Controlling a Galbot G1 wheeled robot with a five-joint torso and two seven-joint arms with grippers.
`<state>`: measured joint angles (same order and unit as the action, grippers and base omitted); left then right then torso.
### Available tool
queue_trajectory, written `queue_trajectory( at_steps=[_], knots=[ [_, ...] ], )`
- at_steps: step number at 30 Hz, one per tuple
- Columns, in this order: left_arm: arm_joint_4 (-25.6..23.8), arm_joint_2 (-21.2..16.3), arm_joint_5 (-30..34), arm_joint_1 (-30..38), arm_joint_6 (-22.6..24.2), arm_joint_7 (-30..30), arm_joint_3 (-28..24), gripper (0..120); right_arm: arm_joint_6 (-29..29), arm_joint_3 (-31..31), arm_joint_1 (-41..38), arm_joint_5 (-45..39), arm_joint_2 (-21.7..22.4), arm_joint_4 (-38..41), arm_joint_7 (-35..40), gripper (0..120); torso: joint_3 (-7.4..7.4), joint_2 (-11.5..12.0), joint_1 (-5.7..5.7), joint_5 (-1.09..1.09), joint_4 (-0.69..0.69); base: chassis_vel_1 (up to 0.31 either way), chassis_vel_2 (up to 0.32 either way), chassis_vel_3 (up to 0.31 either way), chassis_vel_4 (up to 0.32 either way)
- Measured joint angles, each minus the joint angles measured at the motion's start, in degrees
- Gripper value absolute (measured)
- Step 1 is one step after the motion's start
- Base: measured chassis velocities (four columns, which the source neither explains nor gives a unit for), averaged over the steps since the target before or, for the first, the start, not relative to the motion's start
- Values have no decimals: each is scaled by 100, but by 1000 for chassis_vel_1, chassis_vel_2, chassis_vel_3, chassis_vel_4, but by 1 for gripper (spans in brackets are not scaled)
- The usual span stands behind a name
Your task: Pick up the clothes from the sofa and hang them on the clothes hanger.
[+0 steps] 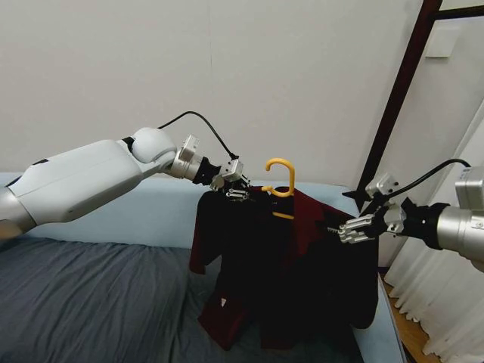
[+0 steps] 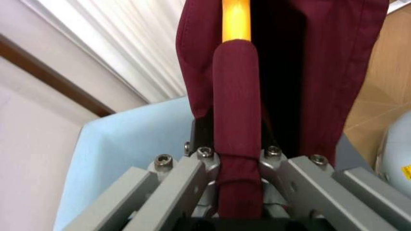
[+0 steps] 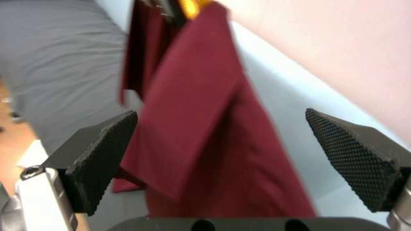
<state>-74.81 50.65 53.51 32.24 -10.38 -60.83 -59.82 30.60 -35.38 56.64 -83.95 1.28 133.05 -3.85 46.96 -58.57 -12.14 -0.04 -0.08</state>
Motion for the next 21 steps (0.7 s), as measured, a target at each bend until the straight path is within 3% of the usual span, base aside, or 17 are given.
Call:
queue_trajectory(
  at_steps=[9,17,19,21],
  knots=[
    [-108,63,-101,-88,-77,-66,33,3,60,105,19,-137,46,-41,-20,96,0,0,0,0,0,0,0,0,0],
    [-256,70,-49,-35,-69,-45,34,3,152,270,25,-154,20,-79,-16,64,0,0,0,0,0,0,0,0,0],
    [-256,70,-45,-30,-68,-46,34,3,153,271,25,-158,22,-79,-17,62,0,0,0,0,0,0,0,0,0],
    [-273,62,-10,-11,-63,-46,32,3,154,282,25,-179,31,-78,-25,51,0,0,0,-1,0,0,0,0,0]
  ],
)
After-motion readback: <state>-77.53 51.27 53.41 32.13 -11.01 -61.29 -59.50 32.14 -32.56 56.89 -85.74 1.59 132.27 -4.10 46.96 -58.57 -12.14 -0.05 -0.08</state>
